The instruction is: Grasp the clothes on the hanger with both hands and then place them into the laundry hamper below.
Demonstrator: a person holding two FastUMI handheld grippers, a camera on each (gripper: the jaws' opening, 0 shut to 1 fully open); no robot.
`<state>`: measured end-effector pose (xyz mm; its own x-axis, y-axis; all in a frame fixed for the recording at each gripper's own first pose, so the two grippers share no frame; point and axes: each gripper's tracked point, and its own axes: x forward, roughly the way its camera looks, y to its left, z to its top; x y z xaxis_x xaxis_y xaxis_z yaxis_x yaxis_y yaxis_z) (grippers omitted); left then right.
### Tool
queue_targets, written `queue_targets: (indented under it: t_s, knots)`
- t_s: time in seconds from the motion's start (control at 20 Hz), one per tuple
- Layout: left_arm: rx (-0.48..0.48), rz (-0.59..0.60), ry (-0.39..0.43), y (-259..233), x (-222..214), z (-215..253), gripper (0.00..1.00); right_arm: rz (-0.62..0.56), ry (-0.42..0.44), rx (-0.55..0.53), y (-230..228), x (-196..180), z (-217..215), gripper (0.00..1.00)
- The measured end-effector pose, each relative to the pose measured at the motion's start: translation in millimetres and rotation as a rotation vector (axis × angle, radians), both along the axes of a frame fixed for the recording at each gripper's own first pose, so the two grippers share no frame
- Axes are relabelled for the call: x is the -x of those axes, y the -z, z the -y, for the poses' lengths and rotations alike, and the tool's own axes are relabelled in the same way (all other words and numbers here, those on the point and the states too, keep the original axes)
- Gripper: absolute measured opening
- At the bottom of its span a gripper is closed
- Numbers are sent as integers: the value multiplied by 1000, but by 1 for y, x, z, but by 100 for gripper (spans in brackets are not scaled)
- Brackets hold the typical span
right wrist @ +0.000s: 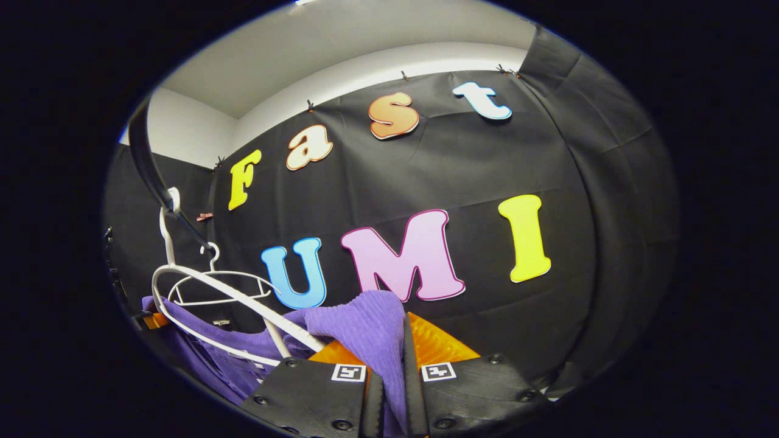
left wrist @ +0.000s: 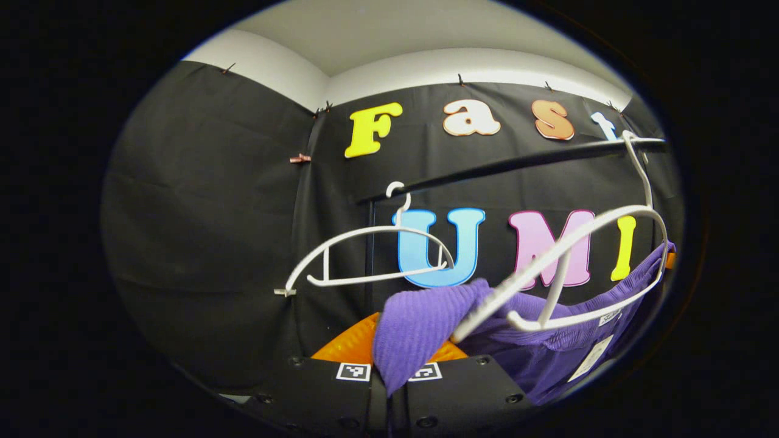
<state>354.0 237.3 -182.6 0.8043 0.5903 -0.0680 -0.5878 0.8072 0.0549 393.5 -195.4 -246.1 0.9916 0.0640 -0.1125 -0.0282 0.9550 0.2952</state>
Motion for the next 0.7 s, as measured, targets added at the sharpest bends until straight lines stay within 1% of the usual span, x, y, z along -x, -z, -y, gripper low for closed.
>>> queue_targets:
  t_s: [0.1,0.2,0.3,0.35,0.45,0.55,0.7]
  knots:
    - [50,-38,14,27,2,6,9,-11,4,-1,7,4,2,19]
    - [96,-74,43,50,2,19,9,-62,22,50,28,9,14,18]
    - [108,-106,77,63,0,34,9,-116,35,65,48,17,22,14]
    - [116,-124,95,71,0,43,9,-141,41,61,57,21,23,18]
    - [139,-159,138,88,1,63,9,-193,44,68,79,35,22,18]
    - [150,-225,175,111,6,81,9,-253,29,73,103,53,15,18]
    - [219,-293,212,141,16,110,9,-350,-43,24,136,83,-22,18]
